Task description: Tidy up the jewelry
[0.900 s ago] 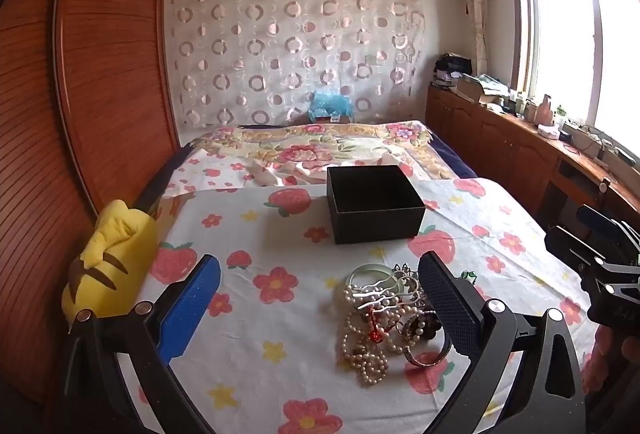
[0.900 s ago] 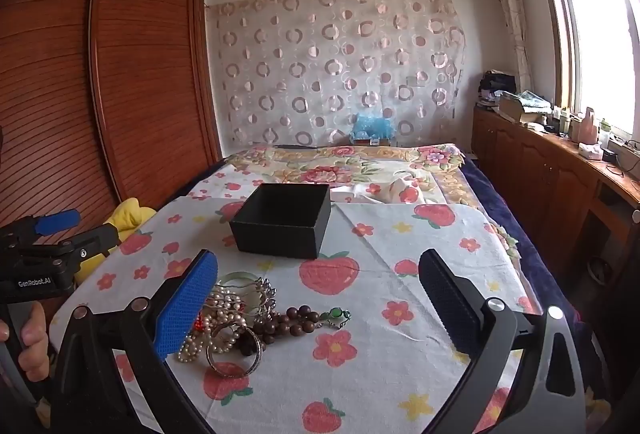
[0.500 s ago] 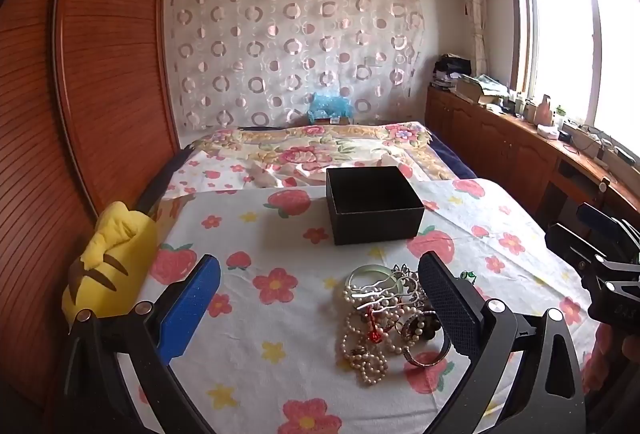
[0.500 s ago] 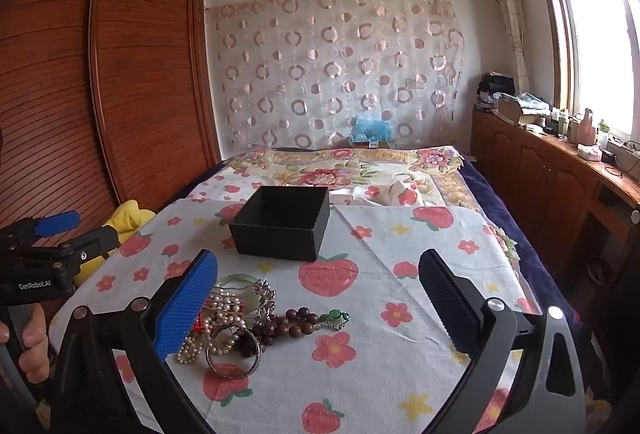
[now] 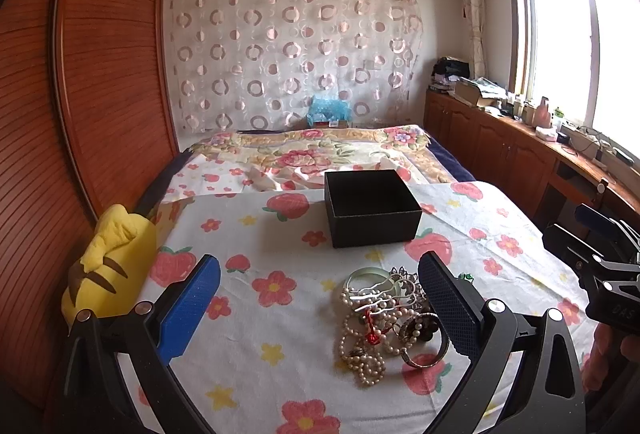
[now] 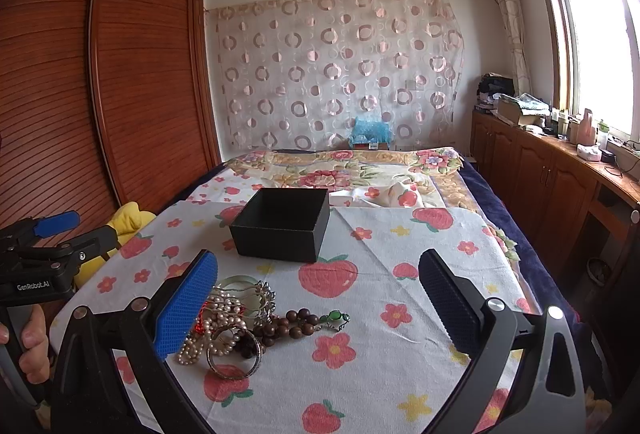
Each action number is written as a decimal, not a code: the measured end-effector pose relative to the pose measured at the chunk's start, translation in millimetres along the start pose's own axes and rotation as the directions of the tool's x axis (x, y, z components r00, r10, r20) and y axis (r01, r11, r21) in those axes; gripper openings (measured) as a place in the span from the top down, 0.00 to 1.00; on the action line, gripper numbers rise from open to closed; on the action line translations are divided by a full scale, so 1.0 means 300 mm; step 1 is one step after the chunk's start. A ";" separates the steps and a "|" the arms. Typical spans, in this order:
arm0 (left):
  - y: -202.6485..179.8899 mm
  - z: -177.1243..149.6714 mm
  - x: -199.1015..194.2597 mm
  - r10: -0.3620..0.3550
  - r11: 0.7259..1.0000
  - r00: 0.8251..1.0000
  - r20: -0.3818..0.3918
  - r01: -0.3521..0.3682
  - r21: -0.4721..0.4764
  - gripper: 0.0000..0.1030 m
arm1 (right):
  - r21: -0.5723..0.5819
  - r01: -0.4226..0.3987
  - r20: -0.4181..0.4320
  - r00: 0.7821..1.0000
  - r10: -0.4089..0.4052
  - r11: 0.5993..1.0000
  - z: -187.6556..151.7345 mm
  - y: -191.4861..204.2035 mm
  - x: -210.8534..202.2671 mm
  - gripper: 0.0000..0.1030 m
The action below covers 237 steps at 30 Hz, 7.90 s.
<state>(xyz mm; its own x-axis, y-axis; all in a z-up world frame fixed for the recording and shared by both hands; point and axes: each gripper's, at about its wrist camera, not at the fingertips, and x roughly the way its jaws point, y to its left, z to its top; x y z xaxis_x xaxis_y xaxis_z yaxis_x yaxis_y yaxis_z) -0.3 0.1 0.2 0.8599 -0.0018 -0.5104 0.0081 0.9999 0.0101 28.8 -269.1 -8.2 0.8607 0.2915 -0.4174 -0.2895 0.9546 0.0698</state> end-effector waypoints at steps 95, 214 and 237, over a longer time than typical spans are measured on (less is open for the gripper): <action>-0.068 -0.152 0.211 -0.179 0.983 0.954 -0.239 0.184 -0.001 0.26 | -0.072 -0.182 -0.275 0.949 0.156 0.981 -0.240 0.076 0.213 0.54; -0.027 0.331 0.575 -0.214 0.974 0.968 -0.132 0.222 0.049 0.98 | -0.192 -0.300 -0.394 0.896 0.207 0.934 0.171 0.012 0.810 0.95; -0.110 0.232 0.528 -0.196 0.973 0.968 -0.154 0.212 0.095 0.47 | -0.091 -0.272 -0.324 0.918 0.230 0.958 0.018 -0.139 0.524 0.94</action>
<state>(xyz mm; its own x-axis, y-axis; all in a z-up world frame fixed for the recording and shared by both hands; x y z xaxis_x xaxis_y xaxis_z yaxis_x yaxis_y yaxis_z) 171.2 -34.1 -21.3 0.7523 -0.1961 -0.6290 0.2387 0.9709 -0.0172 178.6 -262.7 -71.8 0.5877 0.4675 -0.6604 -0.5496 0.8296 0.0983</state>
